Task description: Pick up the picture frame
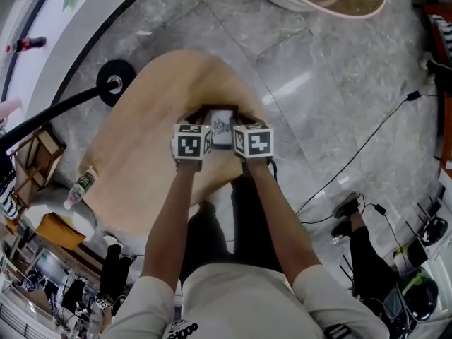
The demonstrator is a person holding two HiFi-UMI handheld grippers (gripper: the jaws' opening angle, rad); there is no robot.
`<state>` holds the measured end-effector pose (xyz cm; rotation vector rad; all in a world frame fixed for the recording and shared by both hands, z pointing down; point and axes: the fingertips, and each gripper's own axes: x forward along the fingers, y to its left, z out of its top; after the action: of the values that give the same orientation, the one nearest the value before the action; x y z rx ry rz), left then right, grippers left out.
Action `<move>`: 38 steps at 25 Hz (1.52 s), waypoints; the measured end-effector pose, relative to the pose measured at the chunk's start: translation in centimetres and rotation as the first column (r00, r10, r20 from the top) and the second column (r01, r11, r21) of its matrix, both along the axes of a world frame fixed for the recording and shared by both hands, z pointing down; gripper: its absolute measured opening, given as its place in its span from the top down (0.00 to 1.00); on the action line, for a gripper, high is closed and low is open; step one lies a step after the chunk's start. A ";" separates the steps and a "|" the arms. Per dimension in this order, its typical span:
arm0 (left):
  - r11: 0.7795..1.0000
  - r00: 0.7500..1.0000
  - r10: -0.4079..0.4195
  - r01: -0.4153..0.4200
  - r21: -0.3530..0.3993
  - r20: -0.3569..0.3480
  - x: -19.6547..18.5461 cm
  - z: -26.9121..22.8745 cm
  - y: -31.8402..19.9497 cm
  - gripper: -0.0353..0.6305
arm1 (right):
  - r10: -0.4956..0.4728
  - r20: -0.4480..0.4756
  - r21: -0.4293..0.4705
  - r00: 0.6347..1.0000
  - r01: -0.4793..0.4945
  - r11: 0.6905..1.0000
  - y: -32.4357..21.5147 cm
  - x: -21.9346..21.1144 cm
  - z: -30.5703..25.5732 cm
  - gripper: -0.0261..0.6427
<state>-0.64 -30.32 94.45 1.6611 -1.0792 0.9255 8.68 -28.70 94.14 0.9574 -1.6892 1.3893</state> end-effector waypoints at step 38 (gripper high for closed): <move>0.914 0.979 -0.052 0.126 0.387 -0.196 -3.8 -30.5 15.0 0.82 | 0.018 -0.017 0.405 1.000 -0.010 0.914 14.9 -3.7 -30.2 0.83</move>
<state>-4.41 -15.36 63.92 1.9630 -1.2643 0.5003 4.95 -13.77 63.93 1.2053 -2.0026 1.0485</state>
